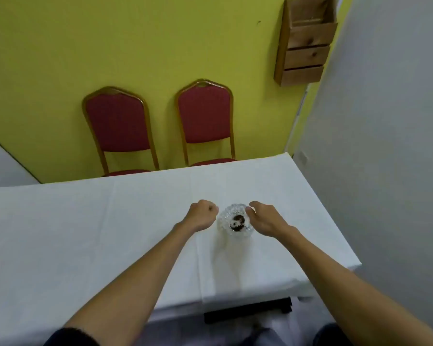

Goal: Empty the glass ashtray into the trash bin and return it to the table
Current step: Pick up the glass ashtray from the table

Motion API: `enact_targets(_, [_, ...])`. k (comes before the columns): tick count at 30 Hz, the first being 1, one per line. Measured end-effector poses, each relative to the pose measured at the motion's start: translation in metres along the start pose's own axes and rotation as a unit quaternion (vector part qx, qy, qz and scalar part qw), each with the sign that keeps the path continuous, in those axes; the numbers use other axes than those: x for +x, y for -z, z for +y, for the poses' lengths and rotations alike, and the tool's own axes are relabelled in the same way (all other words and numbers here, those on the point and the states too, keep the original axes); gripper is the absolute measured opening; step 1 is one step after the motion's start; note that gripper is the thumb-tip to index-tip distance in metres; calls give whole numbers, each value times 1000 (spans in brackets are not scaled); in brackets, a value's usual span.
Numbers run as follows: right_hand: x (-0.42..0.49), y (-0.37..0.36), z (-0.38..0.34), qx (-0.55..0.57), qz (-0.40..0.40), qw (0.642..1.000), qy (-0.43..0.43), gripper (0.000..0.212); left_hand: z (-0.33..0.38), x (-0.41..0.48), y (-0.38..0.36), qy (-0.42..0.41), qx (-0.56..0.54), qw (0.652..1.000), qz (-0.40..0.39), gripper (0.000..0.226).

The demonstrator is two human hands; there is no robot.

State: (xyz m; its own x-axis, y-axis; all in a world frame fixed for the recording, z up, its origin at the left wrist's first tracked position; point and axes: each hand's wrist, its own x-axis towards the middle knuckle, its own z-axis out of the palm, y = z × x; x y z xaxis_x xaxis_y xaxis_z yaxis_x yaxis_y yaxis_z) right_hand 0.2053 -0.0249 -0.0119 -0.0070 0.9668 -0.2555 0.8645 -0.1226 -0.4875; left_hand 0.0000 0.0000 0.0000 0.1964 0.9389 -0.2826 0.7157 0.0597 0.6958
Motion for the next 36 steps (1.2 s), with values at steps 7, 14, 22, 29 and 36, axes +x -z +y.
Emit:
enact_targets(7, [9,-24,32,18,-31,995,-94,50,-13,17,-53,74,-44,995,49,20])
enact_targets(14, [33,-44,48,96,-5,990,-104,34,-3,40,-87,160,-58,979,115,29])
enact_targets(22, [45,-55,58,173,14,977,-125,29,11,55,-98,222,-103,959,143,32])
enact_targets(29, [17,-54,60,268,71,948,-157,24,22,41,-110,208,-145,955,152,24])
enact_targets(36, [-37,-50,72,326,153,902,-238,34,46,22,-132,102,-110,985,81,19])
